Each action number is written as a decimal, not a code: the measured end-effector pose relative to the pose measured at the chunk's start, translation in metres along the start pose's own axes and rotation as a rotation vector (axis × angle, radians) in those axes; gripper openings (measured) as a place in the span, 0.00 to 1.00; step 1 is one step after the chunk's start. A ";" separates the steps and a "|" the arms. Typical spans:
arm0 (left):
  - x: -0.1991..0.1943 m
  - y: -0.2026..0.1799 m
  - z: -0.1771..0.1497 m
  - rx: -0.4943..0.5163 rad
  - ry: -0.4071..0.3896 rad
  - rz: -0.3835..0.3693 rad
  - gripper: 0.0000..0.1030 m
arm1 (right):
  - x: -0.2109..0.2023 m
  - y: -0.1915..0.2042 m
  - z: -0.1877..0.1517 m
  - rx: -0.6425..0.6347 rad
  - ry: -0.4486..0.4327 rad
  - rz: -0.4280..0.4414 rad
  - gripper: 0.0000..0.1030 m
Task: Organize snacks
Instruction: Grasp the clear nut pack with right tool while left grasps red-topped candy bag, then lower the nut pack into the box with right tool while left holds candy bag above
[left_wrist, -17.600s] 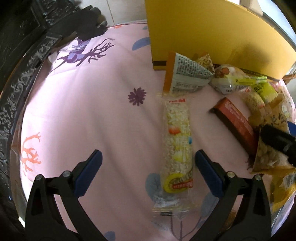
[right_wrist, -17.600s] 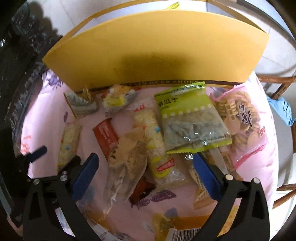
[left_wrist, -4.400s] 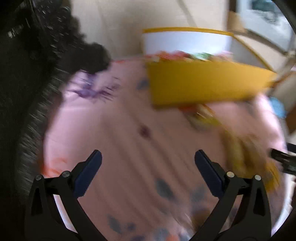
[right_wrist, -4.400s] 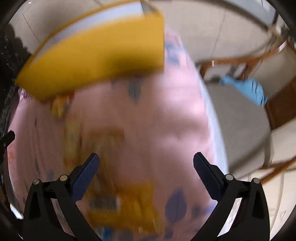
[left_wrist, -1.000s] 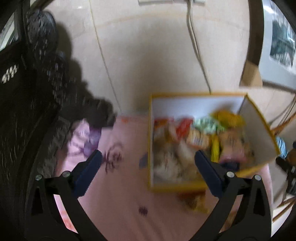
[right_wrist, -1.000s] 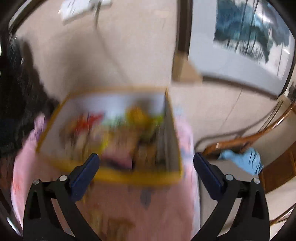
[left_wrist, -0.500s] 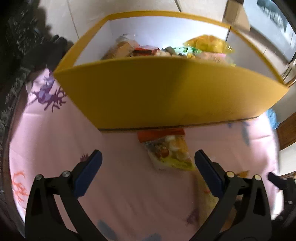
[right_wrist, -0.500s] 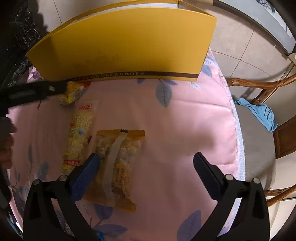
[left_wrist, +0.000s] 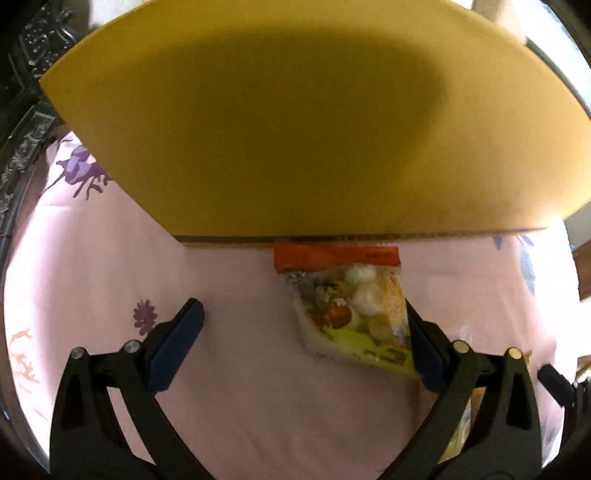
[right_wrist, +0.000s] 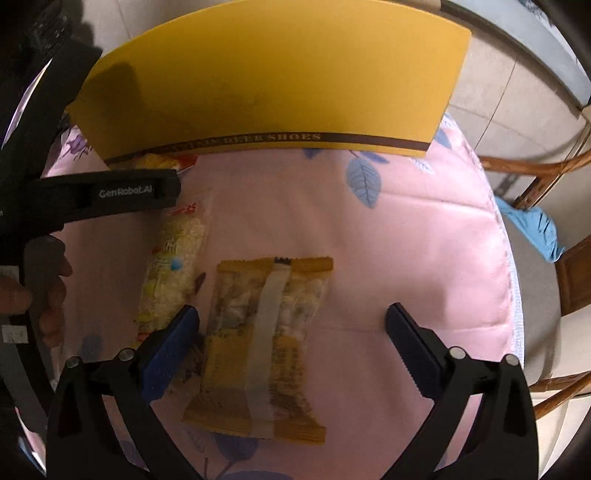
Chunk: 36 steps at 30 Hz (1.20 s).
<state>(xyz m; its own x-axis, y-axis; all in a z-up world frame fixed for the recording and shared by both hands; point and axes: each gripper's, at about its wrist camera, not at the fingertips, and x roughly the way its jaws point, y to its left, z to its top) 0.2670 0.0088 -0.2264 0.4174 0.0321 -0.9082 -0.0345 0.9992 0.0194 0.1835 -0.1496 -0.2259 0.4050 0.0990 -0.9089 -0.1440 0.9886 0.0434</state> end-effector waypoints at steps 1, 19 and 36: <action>-0.002 0.001 -0.003 0.012 -0.010 -0.008 0.92 | -0.001 0.003 0.001 -0.013 -0.003 -0.023 0.87; -0.117 0.016 -0.045 0.019 -0.200 -0.067 0.41 | -0.092 -0.034 -0.005 0.115 -0.082 0.028 0.45; -0.298 -0.008 -0.024 0.046 -0.547 -0.066 0.41 | -0.261 -0.042 0.035 0.142 -0.542 0.010 0.41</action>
<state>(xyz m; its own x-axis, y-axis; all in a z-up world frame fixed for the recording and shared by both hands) 0.1208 -0.0095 0.0337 0.8289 -0.0358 -0.5582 0.0425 0.9991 -0.0010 0.1158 -0.2132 0.0244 0.8160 0.1152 -0.5665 -0.0423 0.9892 0.1403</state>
